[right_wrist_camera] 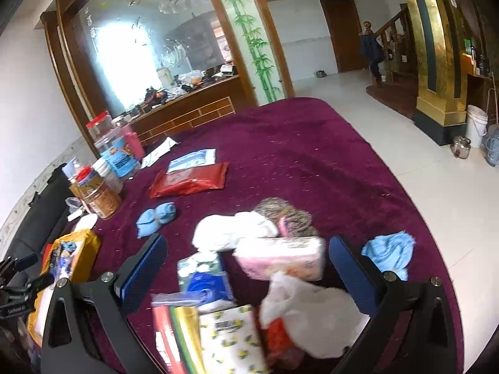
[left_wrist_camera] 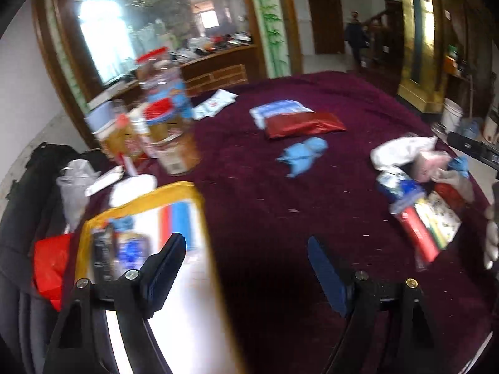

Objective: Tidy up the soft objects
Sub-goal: 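Move the left gripper to the pile and grasp the rainbow striped bag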

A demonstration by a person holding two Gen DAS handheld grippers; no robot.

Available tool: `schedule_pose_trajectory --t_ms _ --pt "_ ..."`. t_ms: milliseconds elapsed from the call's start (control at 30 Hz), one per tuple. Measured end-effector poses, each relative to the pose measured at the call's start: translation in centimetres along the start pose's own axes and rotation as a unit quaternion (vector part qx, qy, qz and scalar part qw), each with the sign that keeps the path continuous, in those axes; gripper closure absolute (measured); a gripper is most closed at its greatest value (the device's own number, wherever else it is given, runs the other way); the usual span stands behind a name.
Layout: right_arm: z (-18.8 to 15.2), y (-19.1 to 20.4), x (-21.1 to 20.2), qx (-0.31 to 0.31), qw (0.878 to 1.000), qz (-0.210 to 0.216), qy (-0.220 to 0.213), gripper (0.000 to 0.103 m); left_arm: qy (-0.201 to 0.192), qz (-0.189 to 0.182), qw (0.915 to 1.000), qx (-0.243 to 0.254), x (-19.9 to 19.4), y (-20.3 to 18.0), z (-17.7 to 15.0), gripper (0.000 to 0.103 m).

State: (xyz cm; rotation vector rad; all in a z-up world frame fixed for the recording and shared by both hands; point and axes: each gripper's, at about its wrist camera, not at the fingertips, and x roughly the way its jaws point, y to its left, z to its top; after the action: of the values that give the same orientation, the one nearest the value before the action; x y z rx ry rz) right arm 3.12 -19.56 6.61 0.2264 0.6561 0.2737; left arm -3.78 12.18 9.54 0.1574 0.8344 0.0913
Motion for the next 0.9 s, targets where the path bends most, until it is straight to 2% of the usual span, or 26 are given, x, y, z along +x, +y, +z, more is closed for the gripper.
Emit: schedule_pose_trajectory --t_ms 233,400,567,667,767,900 --pt "-0.6 -2.5 1.2 0.013 1.000 -0.020 0.008 0.000 0.043 -0.098 0.9940 -0.023 2.7 -4.9 0.4 0.020" --pt "-0.7 -3.8 1.2 0.043 0.999 -0.010 0.014 0.000 0.059 -0.118 0.9912 -0.004 4.1 -9.1 0.1 0.020" --pt "-0.9 -4.5 1.8 0.067 0.997 -0.002 0.033 0.000 0.082 -0.151 0.9848 -0.023 5.4 -12.1 0.0 0.020" --pt "-0.9 -4.7 1.7 0.072 0.997 -0.003 0.032 0.000 0.082 -0.162 0.9826 -0.040 6.0 -13.7 0.1 0.020" --pt "-0.9 -4.8 1.7 0.072 0.997 -0.004 0.033 0.000 0.070 -0.158 0.9833 -0.056 6.6 -14.7 0.3 0.011" --pt "-1.0 -4.6 1.9 0.065 0.997 -0.009 0.039 0.000 0.067 -0.163 0.9833 -0.045 7.4 -15.9 0.2 0.010"
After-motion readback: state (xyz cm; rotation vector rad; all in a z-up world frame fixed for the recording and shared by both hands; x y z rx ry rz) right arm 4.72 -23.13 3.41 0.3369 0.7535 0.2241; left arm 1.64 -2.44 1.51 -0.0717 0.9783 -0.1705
